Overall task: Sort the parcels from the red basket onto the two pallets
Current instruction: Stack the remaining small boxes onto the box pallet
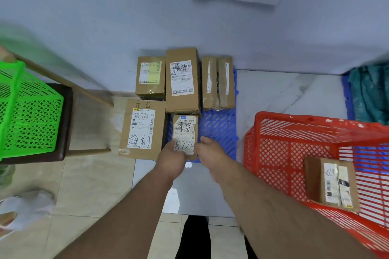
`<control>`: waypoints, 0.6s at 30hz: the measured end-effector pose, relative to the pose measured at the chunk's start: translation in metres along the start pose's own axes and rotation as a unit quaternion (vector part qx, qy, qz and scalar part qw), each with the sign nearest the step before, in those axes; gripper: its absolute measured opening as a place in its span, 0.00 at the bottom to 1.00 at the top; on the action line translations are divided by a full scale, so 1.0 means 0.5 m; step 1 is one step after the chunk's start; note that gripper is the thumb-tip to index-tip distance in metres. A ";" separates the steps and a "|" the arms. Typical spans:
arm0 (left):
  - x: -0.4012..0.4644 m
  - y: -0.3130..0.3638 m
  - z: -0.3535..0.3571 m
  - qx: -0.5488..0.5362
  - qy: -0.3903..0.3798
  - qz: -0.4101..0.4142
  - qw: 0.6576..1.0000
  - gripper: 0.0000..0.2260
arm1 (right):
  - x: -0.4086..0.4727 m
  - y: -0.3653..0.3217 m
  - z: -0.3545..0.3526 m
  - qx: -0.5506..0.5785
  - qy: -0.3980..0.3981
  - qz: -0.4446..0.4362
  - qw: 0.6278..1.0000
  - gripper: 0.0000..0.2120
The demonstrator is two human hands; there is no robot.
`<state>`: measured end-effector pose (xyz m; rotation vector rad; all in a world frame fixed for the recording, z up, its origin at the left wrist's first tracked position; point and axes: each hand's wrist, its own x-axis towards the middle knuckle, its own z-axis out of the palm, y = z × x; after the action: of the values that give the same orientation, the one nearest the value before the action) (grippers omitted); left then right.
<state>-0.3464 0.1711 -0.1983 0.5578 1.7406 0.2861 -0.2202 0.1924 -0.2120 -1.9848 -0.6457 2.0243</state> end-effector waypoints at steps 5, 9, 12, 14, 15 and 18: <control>-0.101 0.029 -0.010 -0.005 -0.003 0.013 1.000 0.29 | -0.123 -0.029 -0.045 0.007 0.004 -0.013 1.000 0.17; -0.197 0.058 0.000 -0.015 0.012 0.038 0.999 0.28 | -0.240 -0.032 -0.112 0.026 0.027 -0.041 0.998 0.13; -0.257 0.095 0.035 -0.010 0.023 0.061 0.998 0.26 | -0.319 -0.017 -0.198 0.048 0.050 -0.056 0.996 0.15; -0.292 0.129 0.074 0.016 0.015 0.085 0.996 0.17 | -0.351 0.010 -0.275 0.061 0.061 -0.076 0.993 0.08; -0.307 0.144 0.098 0.023 0.010 0.100 0.995 0.15 | -0.355 0.028 -0.317 0.065 0.069 -0.077 0.993 0.09; -0.347 0.186 0.188 0.022 -0.002 0.123 0.992 0.23 | -0.381 0.085 -0.447 0.089 0.108 -0.045 0.989 0.14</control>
<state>-0.2080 0.1520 -0.0306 0.8056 1.6793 0.4201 0.0167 0.1003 -0.0593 -1.9942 -0.4801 1.7196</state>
